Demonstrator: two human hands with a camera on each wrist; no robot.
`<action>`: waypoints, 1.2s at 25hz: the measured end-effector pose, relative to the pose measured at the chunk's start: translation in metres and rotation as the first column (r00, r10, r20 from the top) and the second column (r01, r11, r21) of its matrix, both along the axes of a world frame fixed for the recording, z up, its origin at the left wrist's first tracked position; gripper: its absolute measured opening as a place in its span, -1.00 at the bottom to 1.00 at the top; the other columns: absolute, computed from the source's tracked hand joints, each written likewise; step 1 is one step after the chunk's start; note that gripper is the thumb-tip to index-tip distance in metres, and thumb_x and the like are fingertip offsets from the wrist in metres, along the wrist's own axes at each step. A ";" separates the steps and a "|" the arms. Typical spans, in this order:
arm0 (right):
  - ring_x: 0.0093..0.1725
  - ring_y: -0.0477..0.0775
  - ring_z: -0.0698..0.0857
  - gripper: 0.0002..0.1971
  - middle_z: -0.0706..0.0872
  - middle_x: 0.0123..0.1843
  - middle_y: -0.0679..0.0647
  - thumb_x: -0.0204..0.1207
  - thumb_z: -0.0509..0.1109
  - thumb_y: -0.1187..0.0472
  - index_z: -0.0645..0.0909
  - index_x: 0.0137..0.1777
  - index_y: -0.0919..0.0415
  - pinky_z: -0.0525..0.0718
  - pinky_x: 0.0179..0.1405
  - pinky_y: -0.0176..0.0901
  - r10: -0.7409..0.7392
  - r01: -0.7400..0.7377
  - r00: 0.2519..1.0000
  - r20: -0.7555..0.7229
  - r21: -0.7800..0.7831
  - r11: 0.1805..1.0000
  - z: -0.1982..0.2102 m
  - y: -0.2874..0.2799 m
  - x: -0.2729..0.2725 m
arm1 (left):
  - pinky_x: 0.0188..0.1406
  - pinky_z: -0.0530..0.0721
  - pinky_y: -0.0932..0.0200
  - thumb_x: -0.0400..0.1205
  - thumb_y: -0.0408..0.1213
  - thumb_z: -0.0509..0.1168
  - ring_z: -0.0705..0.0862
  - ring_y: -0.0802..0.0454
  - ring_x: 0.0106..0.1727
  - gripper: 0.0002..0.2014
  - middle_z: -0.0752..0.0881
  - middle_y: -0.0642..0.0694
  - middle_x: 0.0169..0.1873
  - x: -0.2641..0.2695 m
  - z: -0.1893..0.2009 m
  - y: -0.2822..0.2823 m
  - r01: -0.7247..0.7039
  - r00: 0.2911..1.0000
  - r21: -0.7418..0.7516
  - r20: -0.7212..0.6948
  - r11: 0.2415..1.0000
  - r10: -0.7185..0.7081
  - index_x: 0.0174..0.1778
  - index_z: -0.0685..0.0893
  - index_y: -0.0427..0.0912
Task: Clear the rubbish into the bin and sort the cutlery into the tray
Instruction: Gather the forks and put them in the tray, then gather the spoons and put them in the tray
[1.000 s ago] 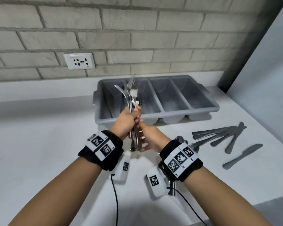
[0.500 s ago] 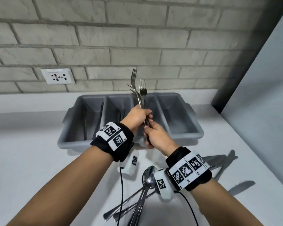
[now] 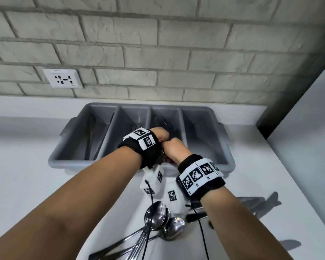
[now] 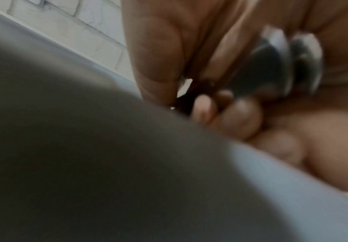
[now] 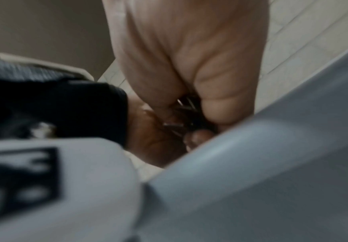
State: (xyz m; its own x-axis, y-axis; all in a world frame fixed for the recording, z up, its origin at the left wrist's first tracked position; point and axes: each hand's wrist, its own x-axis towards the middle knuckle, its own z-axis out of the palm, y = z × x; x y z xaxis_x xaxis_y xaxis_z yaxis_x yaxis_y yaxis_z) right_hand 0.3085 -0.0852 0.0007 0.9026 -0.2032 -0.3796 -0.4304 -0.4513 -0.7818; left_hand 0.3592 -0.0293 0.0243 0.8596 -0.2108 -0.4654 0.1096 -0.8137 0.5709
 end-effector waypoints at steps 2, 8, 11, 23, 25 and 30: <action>0.01 0.27 0.70 -0.72 0.73 -0.01 0.34 0.55 0.18 0.34 0.63 0.14 0.42 0.63 -0.12 -0.06 0.085 -0.087 0.996 -0.016 -0.173 0.981 -0.006 -0.005 0.005 | 0.40 0.44 0.08 0.70 -0.40 0.06 0.53 -0.26 0.44 -0.63 0.55 -0.40 0.41 -0.003 -0.002 0.001 -0.083 0.995 -0.030 -0.050 0.996 0.081 0.36 0.53 -0.51; 0.31 0.25 0.63 -0.63 0.67 0.32 0.27 0.51 0.24 0.34 0.57 0.32 0.29 0.56 0.16 -0.17 0.103 -0.064 0.987 0.125 -0.284 0.957 -0.003 -0.003 -0.012 | 0.34 0.48 0.08 0.70 -0.36 0.03 0.55 -0.25 0.40 -0.62 0.57 -0.37 0.39 -0.021 -0.002 0.014 -0.061 0.995 -0.078 0.071 0.995 0.067 0.35 0.54 -0.48; 0.23 0.13 0.63 -0.62 0.64 0.26 0.18 0.50 0.29 0.33 0.56 0.33 0.20 0.47 0.17 -0.34 0.029 0.069 0.932 0.362 -0.256 0.964 0.008 -0.009 -0.048 | 0.26 0.58 0.15 0.64 -0.33 0.17 0.64 -0.20 0.32 -0.67 0.69 -0.32 0.27 -0.038 0.003 0.029 -0.035 0.955 -0.150 0.285 0.988 0.077 0.25 0.65 -0.38; 0.17 0.22 0.62 -0.58 0.59 0.31 0.28 0.53 0.27 0.10 0.49 0.30 0.34 0.58 0.06 -0.10 0.115 -0.257 0.952 -0.285 -0.533 0.806 -0.056 0.022 -0.154 | -0.16 0.51 0.14 0.38 0.14 0.42 0.66 -0.13 -0.03 -0.54 0.70 -0.15 -0.09 -0.188 -0.070 0.118 0.422 0.884 0.444 -0.009 0.791 -0.467 -0.07 0.61 -0.19; 0.06 0.18 0.63 -0.64 0.65 0.25 0.27 0.55 0.28 0.14 0.54 0.23 0.38 0.51 -0.11 -0.17 0.122 -0.240 0.957 -0.262 -0.485 0.841 -0.059 0.026 -0.152 | -0.12 0.50 0.13 0.37 0.07 0.47 0.66 -0.14 0.14 -0.43 0.69 -0.15 0.07 -0.193 -0.079 0.117 0.413 0.881 0.441 0.027 0.797 -0.472 0.15 0.55 -0.23; 0.18 0.17 0.66 -0.68 0.70 0.23 0.22 0.53 0.33 0.16 0.60 0.20 0.35 0.48 -0.05 -0.24 0.160 -0.256 0.958 -0.237 -0.465 0.847 -0.065 0.034 -0.138 | -0.07 0.62 0.11 0.53 -0.23 0.35 0.70 -0.16 0.18 -0.70 0.72 -0.21 0.15 -0.193 -0.086 0.119 0.364 0.895 0.402 0.099 0.840 -0.436 0.16 0.68 -0.25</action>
